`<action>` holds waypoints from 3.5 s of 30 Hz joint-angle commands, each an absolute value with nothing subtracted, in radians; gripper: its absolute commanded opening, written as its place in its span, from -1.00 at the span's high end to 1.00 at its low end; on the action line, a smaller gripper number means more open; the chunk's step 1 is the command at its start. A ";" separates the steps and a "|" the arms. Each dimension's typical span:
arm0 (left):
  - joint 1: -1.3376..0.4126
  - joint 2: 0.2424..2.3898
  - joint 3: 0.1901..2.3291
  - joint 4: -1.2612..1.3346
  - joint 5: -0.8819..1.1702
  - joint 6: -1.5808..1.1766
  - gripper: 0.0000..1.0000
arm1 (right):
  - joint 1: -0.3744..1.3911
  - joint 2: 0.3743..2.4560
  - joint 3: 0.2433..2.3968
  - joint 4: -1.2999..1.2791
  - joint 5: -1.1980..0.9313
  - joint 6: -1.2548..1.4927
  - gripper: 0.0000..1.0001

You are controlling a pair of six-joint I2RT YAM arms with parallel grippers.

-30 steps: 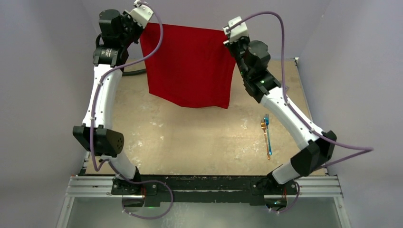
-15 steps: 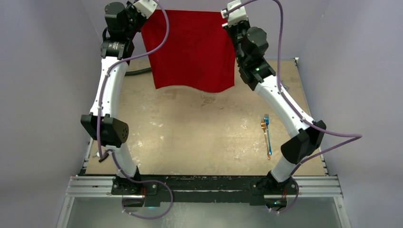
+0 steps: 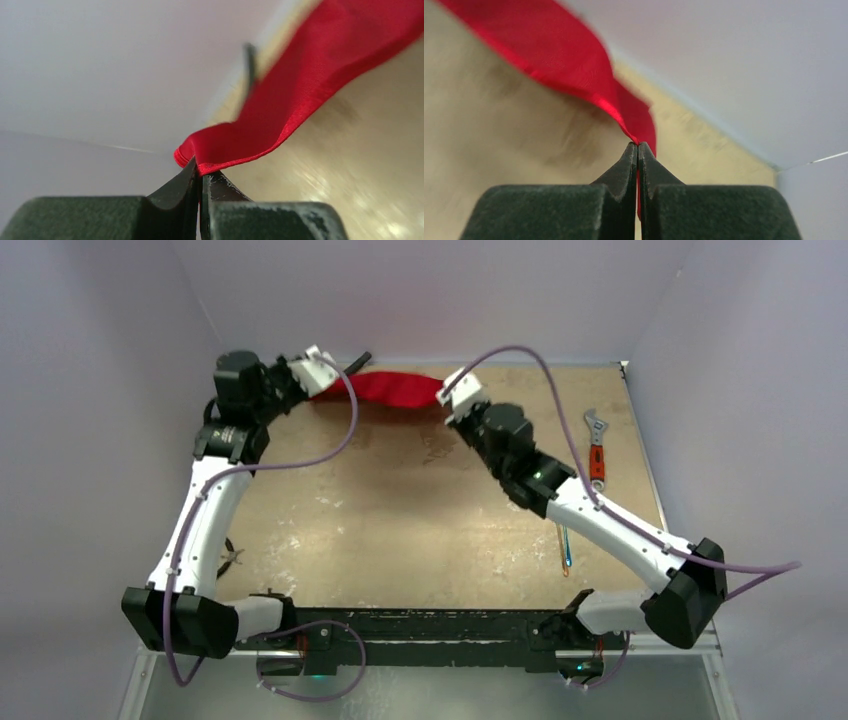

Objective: Fold the napkin into a case and place the utensils inside
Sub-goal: Flatten out the crumpled napkin at the center of the board, then flatten the napkin at the center of the board, then smooth out the napkin at the center of the board.

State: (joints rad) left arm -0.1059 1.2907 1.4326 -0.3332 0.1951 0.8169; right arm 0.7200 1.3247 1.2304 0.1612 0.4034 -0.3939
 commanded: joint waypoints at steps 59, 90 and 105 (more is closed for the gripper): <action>-0.185 1.640 0.945 -0.395 0.191 0.825 0.06 | 0.511 1.947 1.238 0.109 -0.010 0.552 0.70; -0.298 1.640 1.299 -0.591 0.159 0.623 0.09 | 0.335 1.946 1.540 -0.168 0.048 0.464 0.30; -0.282 1.837 1.322 -0.420 0.096 0.615 0.14 | 0.095 2.048 1.465 -0.105 -0.379 0.582 -0.67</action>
State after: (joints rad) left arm -0.2783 1.8874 1.3361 -0.4824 0.0643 0.6388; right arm 0.0799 2.0315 1.4612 -0.1322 -0.1883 0.5449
